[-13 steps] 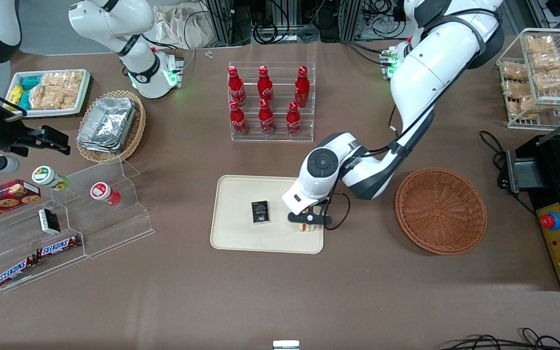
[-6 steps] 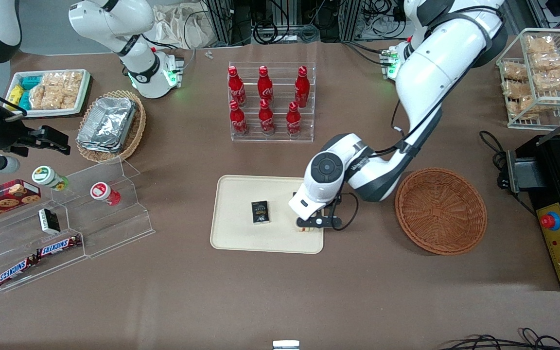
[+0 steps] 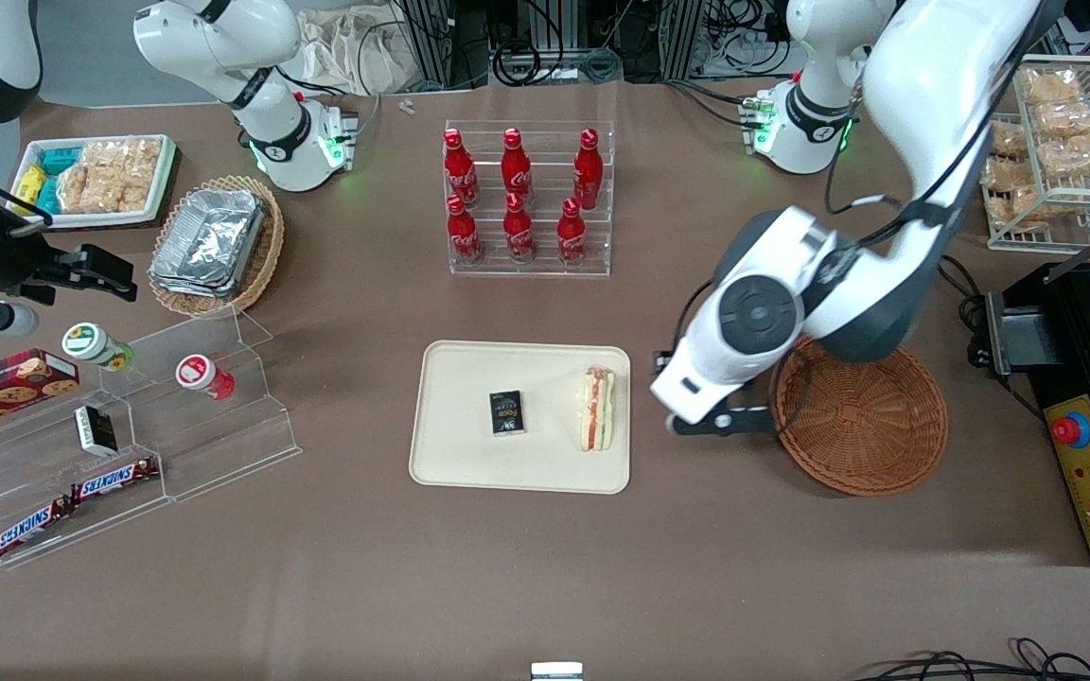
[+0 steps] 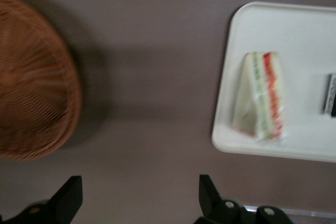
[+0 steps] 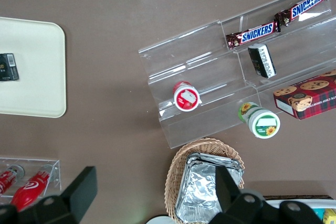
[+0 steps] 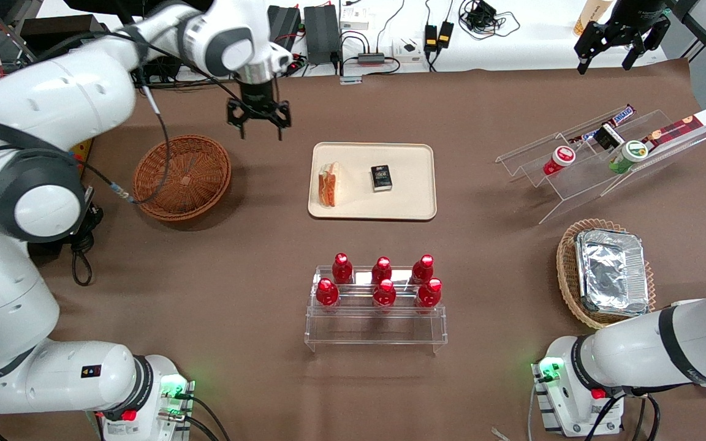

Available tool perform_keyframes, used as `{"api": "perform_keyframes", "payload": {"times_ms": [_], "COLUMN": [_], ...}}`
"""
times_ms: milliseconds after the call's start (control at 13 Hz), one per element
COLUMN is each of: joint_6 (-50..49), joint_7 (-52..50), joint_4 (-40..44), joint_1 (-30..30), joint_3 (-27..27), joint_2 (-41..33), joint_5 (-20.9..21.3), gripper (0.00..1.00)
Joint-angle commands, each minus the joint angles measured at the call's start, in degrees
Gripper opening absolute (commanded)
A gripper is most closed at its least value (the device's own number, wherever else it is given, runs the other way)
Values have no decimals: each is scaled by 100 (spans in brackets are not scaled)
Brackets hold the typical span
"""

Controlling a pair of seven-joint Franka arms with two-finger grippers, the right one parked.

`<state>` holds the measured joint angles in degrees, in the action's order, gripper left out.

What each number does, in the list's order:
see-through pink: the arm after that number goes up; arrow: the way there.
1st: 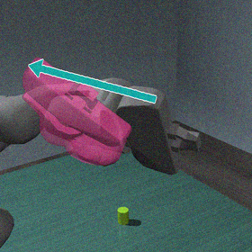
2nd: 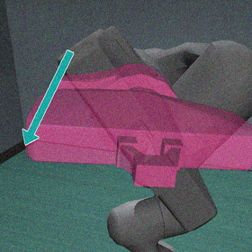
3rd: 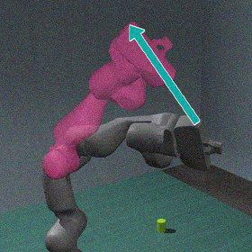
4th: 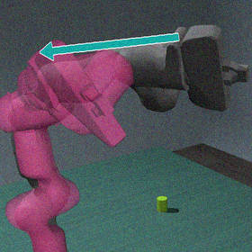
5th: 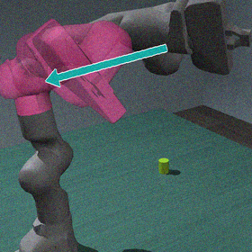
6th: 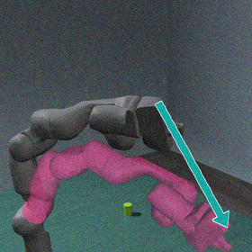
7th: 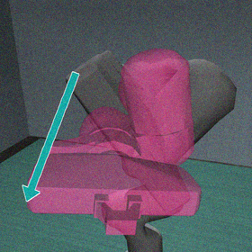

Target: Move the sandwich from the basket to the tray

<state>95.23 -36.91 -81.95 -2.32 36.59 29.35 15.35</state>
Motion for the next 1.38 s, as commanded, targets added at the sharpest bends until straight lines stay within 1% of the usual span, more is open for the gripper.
{"api": "perform_keyframes", "payload": {"times_ms": [0, 154, 308, 385, 462, 692, 846, 923, 1000, 1077, 1308], "joint_6": [-625, -786, -778, -786, -743, -751, -786, -812, -821, -865, -892], "joint_7": [429, 1043, 1361, 1397, 1336, 1389, 1397, 1537, 1816, 2028, 2407], "joint_4": [-199, -173, -173, -181, -216, -217, -217, -217, -234, -260, -401], "joint_1": [-575, -944, -1226, -1253, -1375, -1701, -1737, -1694, -1563, -1248, -272], "joint_3": [15, -2, -2, -37, -125, -143, -160, -317, -667, -1079, -2547], "joint_2": [-972, -1316, -1519, -1668, -1826, -1871, -1880, -1906, -2011, -2099, -2407], "joint_5": [-200, -190, -156, -112, -164, -226, -252, -383, -488, -620, -1059], "gripper": [99, 99, 99, 99, 100, 100, 100, 100, 100, 100, 100]}}
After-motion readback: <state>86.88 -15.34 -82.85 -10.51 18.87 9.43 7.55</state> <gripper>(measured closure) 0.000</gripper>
